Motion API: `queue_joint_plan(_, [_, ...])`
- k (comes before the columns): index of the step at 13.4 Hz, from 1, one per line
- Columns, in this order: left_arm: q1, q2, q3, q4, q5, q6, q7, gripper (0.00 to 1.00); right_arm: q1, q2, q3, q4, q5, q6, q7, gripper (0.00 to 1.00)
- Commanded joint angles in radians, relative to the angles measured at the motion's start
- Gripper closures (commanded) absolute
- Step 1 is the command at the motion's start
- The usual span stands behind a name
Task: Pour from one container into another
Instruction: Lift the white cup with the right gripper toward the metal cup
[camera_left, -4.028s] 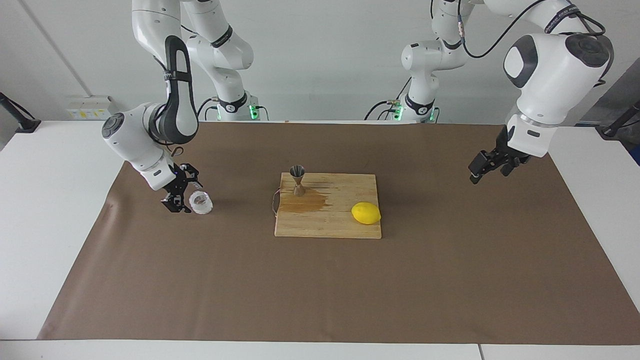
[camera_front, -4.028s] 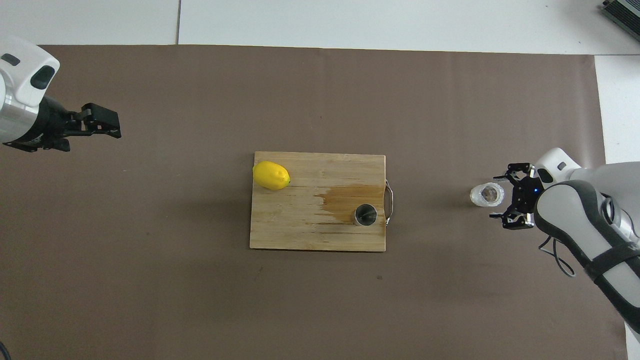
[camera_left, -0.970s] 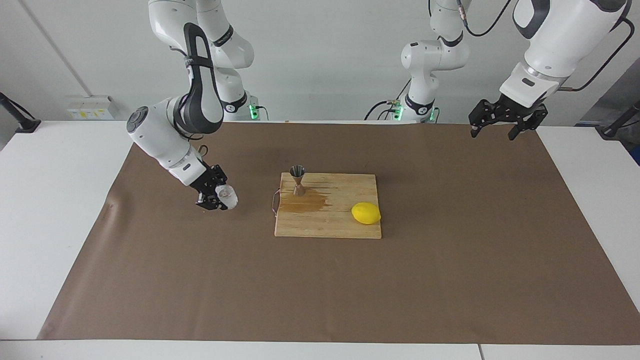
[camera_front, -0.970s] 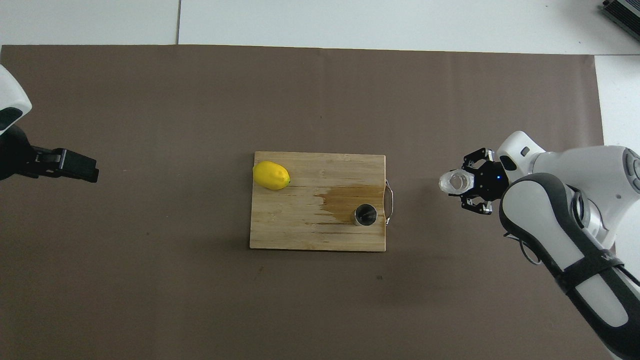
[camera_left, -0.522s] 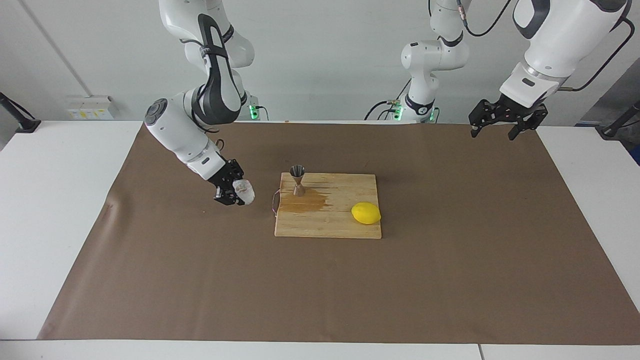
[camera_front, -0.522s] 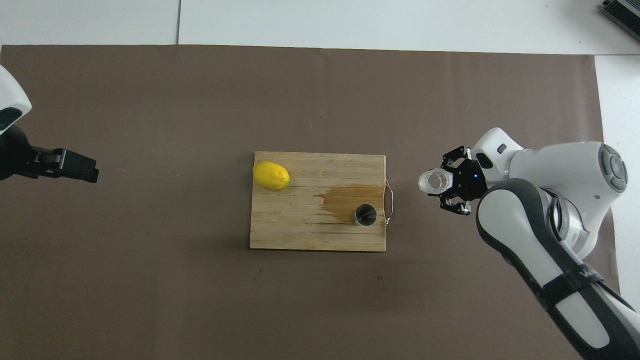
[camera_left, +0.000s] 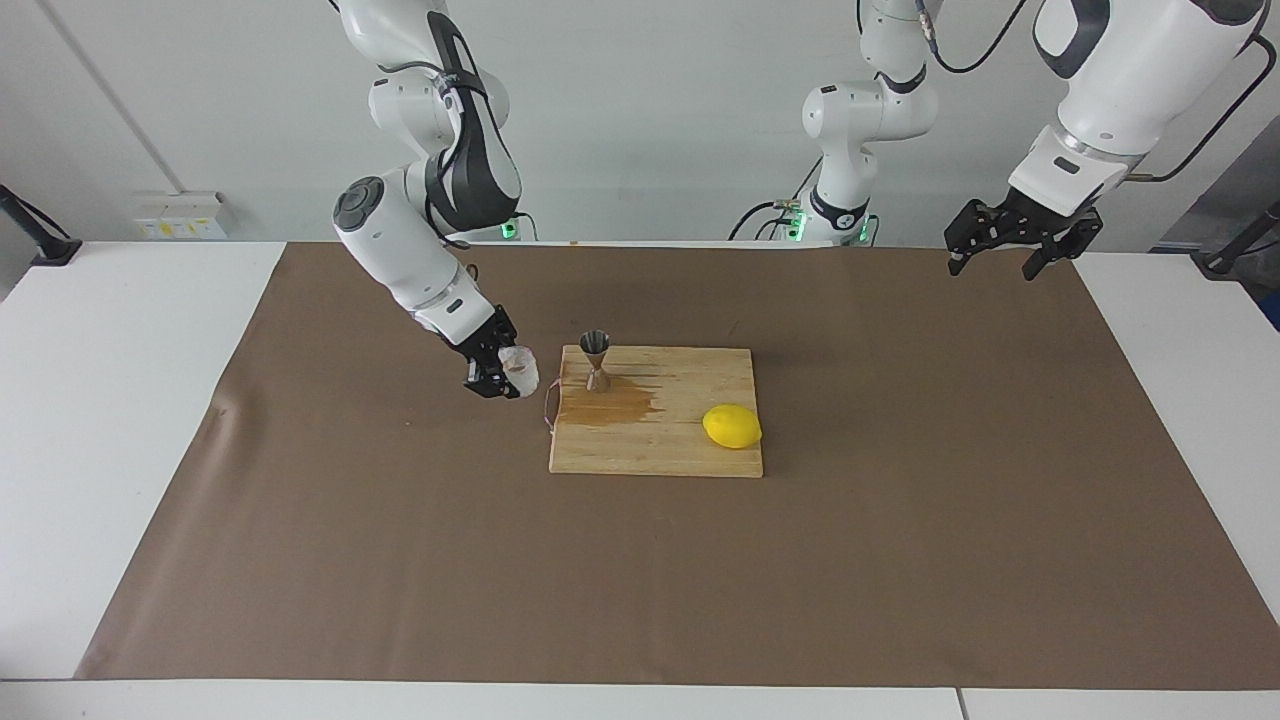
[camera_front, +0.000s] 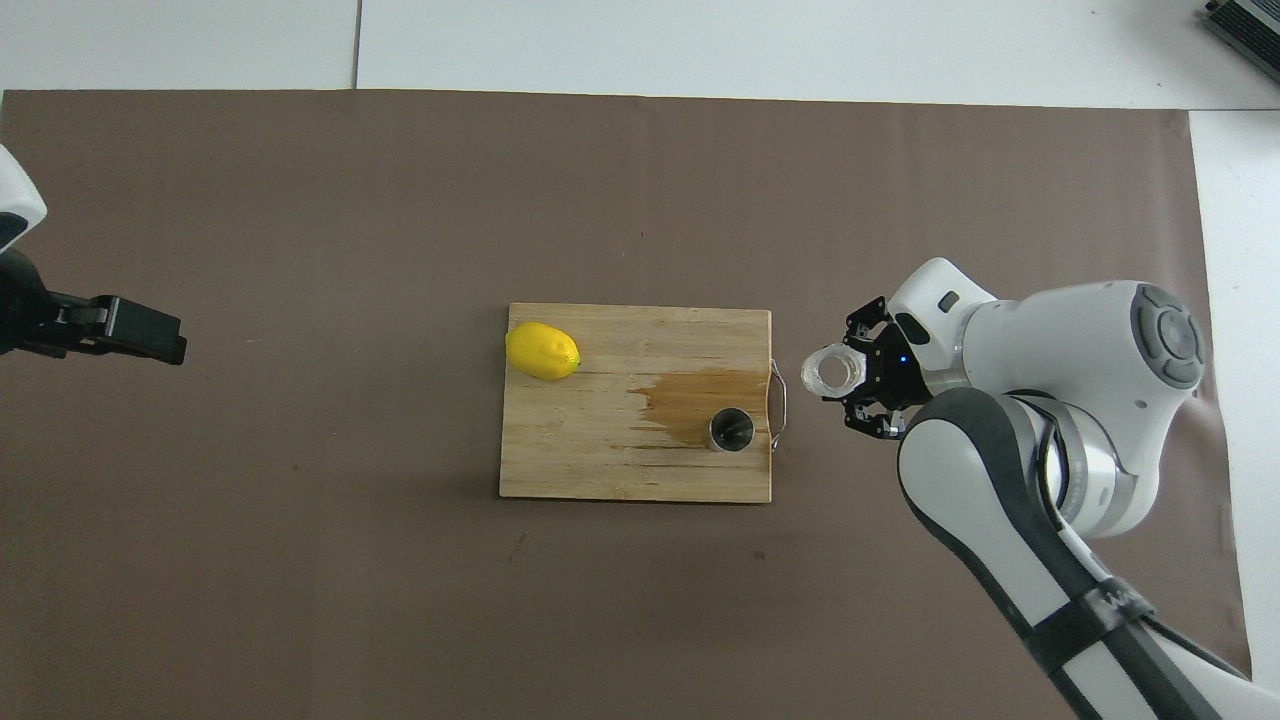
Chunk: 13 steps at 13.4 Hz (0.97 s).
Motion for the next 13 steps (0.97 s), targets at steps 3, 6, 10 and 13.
queue_joint_plan(3, [0.009, 0.000, -0.007, -0.007, -0.006, 0.014, -0.014, 0.00, 0.035, -0.033, 0.001, 0.007, -0.081, -0.034, 0.067, 0.70])
queue_joint_plan(6, [-0.001, -0.006, -0.001, -0.017, -0.006, 0.024, -0.057, 0.00, 0.047, -0.033, 0.003, 0.034, -0.137, -0.078, 0.107, 0.70])
queue_joint_plan(10, [-0.001, -0.006, -0.002, -0.017, -0.006, 0.040, -0.059, 0.00, 0.107, -0.030, 0.003, 0.056, -0.237, -0.092, 0.216, 0.70])
queue_joint_plan(13, [-0.001, -0.004, -0.002, -0.017, -0.006, 0.069, -0.052, 0.00, 0.147, -0.010, 0.003, 0.113, -0.323, -0.137, 0.283, 0.70])
